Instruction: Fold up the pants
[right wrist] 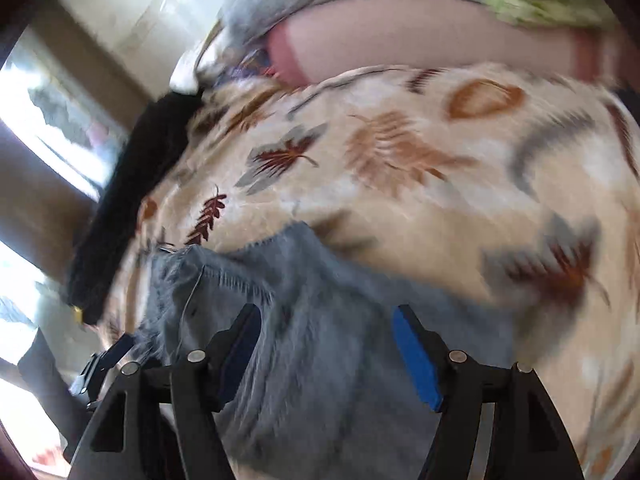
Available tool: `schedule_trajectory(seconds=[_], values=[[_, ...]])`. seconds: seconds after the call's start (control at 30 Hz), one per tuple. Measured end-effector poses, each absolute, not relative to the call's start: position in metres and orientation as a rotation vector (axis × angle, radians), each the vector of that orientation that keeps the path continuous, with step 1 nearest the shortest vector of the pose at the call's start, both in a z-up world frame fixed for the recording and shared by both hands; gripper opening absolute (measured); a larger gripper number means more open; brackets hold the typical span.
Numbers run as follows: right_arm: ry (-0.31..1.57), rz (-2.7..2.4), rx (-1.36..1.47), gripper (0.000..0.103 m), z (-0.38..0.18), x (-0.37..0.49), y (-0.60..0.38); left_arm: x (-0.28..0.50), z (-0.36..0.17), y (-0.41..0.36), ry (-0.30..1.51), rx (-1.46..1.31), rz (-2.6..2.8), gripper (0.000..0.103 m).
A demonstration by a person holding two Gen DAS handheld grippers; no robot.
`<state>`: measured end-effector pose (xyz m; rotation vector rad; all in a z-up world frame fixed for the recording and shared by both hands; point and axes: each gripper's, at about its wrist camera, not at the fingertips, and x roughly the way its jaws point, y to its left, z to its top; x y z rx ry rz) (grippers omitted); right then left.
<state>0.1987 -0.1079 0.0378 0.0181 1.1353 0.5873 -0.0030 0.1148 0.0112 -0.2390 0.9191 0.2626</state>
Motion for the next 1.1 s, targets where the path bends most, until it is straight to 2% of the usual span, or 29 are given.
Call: schedule_trajectory(seconds=[0.1, 0.2, 0.23, 0.27, 0.3, 0.4, 0.63, 0.7, 0.83, 0.87, 0.9, 0.93, 0.97, 1.1], values=[[1.164, 0.585, -0.119, 0.071, 0.015, 0.225, -0.068, 0.000, -0.015, 0.134, 0.990, -0.269, 0.296, 0.090], [1.240, 0.578, -0.192, 0.071, -0.019, 0.247, -0.039, 0.001, -0.018, 0.135, 0.978, -0.254, 0.278, 0.090], [1.283, 0.629, -0.180, 0.064, -0.030, 0.250, -0.032, 0.002, -0.020, 0.135, 0.976, -0.245, 0.273, 0.090], [1.292, 0.660, -0.204, 0.037, -0.033, 0.247, -0.025, 0.002, -0.021, 0.136, 0.971, -0.245, 0.264, 0.090], [1.242, 0.649, -0.313, 0.028, -0.030, 0.237, -0.016, -0.001, -0.022, 0.136, 0.965, -0.250, 0.257, 0.090], [1.145, 0.601, -0.410, 0.017, -0.020, 0.227, -0.013, -0.001, -0.025, 0.136, 0.950, -0.234, 0.247, 0.091], [1.072, 0.499, -0.382, 0.019, -0.017, 0.227, -0.015, -0.005, -0.023, 0.135, 0.939, -0.220, 0.247, 0.091], [1.086, 0.473, -0.285, 0.030, -0.004, 0.228, -0.029, -0.006, -0.023, 0.135, 0.933, -0.217, 0.244, 0.091], [1.056, 0.528, -0.162, 0.036, 0.023, 0.208, -0.049, -0.007, -0.023, 0.134, 0.927, -0.218, 0.250, 0.091], [1.063, 0.524, -0.168, 0.048, 0.020, 0.207, -0.048, -0.007, -0.023, 0.133, 0.926, -0.219, 0.253, 0.091], [1.143, 0.485, -0.253, 0.066, -0.001, 0.209, -0.039, -0.007, -0.023, 0.133, 0.926, -0.220, 0.257, 0.091], [1.229, 0.460, -0.308, 0.069, -0.021, 0.213, -0.036, -0.007, -0.023, 0.133, 0.925, -0.222, 0.261, 0.091], [1.274, 0.444, -0.314, 0.067, -0.034, 0.216, -0.038, -0.007, -0.023, 0.133, 0.924, -0.223, 0.263, 0.091], [1.137, 0.507, -0.131, 0.067, 0.007, 0.196, -0.063, -0.009, -0.023, 0.132, 0.914, -0.225, 0.270, 0.091]])
